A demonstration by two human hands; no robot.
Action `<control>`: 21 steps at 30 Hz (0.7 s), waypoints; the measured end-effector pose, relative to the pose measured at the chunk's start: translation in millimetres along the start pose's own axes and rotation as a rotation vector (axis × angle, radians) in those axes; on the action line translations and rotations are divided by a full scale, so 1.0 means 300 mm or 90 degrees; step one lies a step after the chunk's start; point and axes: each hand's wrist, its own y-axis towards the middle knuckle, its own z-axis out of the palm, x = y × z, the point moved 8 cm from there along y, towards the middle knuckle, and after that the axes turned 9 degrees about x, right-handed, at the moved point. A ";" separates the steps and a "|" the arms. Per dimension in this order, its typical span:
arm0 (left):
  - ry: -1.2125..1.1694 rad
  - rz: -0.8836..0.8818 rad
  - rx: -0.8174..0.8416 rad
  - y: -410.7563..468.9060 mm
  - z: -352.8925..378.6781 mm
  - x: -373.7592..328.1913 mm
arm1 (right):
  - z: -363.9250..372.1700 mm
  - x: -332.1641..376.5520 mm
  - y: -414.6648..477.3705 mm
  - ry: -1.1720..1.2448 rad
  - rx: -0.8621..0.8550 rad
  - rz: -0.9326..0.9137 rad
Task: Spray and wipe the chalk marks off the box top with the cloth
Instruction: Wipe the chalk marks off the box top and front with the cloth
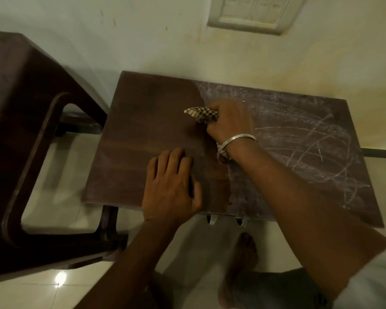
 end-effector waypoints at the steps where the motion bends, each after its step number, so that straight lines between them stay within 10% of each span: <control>1: -0.001 -0.001 0.007 0.003 0.005 0.001 | -0.007 0.006 0.038 -0.003 -0.001 0.003; 21: -0.010 0.006 0.037 0.028 0.035 0.005 | -0.028 0.039 0.172 -0.021 -0.034 -0.021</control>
